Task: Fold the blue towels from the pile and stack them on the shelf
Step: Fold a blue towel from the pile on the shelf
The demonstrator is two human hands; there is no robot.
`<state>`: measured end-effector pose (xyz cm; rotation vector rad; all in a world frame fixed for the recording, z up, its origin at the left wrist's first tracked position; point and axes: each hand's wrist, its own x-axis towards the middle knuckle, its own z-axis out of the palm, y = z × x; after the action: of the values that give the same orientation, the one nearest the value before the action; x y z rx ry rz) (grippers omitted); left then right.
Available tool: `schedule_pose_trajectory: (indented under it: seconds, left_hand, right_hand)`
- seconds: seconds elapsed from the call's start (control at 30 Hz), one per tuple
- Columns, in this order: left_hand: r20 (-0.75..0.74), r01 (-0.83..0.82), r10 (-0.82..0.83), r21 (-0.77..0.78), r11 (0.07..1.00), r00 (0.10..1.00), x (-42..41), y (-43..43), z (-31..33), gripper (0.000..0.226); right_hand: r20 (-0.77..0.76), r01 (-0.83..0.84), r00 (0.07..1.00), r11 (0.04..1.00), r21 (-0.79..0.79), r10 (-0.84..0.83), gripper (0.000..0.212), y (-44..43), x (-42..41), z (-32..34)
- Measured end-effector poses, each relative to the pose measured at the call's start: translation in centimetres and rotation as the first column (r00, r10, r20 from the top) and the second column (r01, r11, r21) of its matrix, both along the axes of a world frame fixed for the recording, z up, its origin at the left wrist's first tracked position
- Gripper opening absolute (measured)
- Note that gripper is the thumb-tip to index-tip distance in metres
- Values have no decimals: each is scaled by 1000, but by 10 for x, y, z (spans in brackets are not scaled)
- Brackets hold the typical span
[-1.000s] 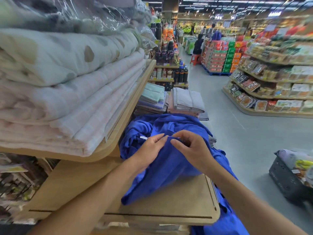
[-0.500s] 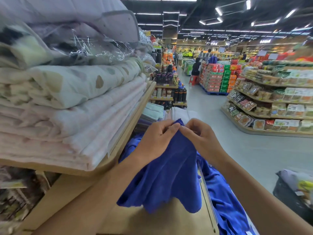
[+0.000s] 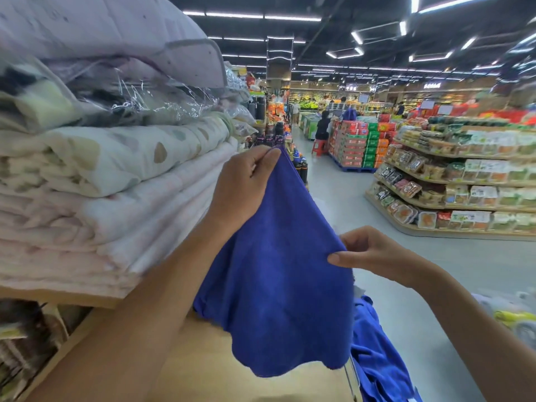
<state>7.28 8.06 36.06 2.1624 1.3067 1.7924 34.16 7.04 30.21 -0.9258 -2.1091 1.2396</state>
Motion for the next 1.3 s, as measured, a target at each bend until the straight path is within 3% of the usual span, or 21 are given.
schedule_pose_trajectory:
  seconds: [0.13,0.2,0.27,0.43,0.57,0.63,0.73,0.8,0.87,0.93,1.0,1.07,1.13,1.2,1.3]
  left_hand:
    - [55,-35,32,67,997,998,-9,4,5,45]
    - [89,-46,41,58,997,995,-11,5,3,45]
    - [95,-51,46,45,998,994,-11,6,0,45]
    - [123,-66,60,40,997,991,-11,2,-13,44]
    - [111,-87,84,20,996,990,-8,-7,-32,43]
    - [126,-94,92,12,996,988,-7,-13,-42,42]
    - [199,-77,77,-9,997,977,-8,-24,-54,40]
    - [224,-26,36,-51,998,974,-7,-33,-60,41]
    - [245,38,-13,-96,995,969,-6,-44,-66,42]
    - [281,93,-63,-96,991,958,-7,-60,-69,40]
    - [278,105,-87,-52,993,957,-10,-81,-72,37]
    - [246,104,-103,10,995,964,-18,-104,-78,32]
    - [237,110,-124,68,992,964,-32,-126,-87,26]
    - [235,93,-117,114,989,965,-49,-146,-99,23]
    - [220,17,-42,113,993,975,-76,-168,-127,29]
  right_hand:
    - [198,59,978,998,17,-61,58,0,37,0]
    - [254,111,959,991,70,-125,47,0,54,0]
    - [208,154,963,984,88,-169,30,-2,68,0]
    - [-76,288,957,948,137,-280,9,-3,100,-1]
    - [30,372,915,869,325,-403,46,-4,108,-4]
    - [4,465,861,792,396,-508,42,-7,113,-5]
    - [-35,584,742,619,525,-670,13,-19,115,-6]
    - [19,566,712,590,576,-702,23,-27,114,-13]
    - [-36,628,699,589,508,-714,23,-40,110,-16]
    - [-199,721,683,608,332,-703,18,-55,111,-11]
    - [-312,713,687,691,120,-656,17,-72,108,-3]
    - [-350,653,716,756,30,-604,20,-90,103,4]
    - [-390,627,726,778,37,-566,32,-111,94,8]
    - [-392,640,730,761,106,-560,14,-130,79,8]
    - [-245,695,718,659,286,-651,14,-147,63,-16]
